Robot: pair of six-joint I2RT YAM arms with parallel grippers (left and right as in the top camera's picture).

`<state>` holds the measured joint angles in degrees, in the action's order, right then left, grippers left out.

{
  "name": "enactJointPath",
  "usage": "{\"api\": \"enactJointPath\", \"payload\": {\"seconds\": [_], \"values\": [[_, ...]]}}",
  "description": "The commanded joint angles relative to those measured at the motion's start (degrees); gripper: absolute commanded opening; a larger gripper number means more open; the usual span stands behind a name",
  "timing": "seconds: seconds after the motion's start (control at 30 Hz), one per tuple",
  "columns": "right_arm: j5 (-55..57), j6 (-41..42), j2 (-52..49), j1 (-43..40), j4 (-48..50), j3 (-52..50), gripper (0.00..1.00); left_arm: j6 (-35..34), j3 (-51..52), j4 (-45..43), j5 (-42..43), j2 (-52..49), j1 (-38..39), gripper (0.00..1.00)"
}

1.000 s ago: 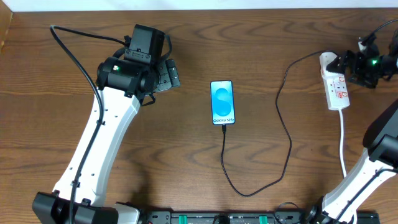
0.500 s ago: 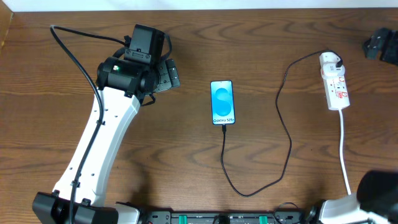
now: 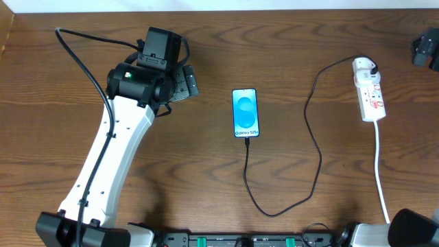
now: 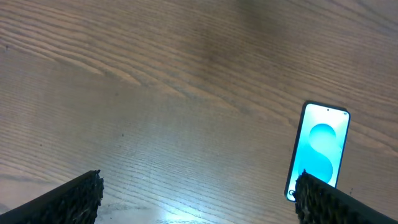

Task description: Plug charger to phone and switch on socket

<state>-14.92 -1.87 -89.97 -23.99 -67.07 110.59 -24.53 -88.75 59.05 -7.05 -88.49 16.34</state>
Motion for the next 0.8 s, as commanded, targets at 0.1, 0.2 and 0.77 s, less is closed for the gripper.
{"api": "enactJointPath", "payload": {"seconds": [0.1, 0.2, 0.77], "values": [[0.44, 0.76, 0.35, 0.39, -0.07, 0.31, 0.99, 0.5, -0.42, 0.28, -1.16, 0.5, 0.11, 0.98], [0.44, 0.76, 0.35, 0.39, -0.07, 0.31, 0.99, 0.52, -0.42, 0.28, -1.16, 0.5, 0.11, 0.98], [0.44, 0.76, 0.35, 0.39, -0.07, 0.31, 0.99, 0.5, 0.7, 0.31, -1.16, 1.03, -0.02, 0.98]]}}
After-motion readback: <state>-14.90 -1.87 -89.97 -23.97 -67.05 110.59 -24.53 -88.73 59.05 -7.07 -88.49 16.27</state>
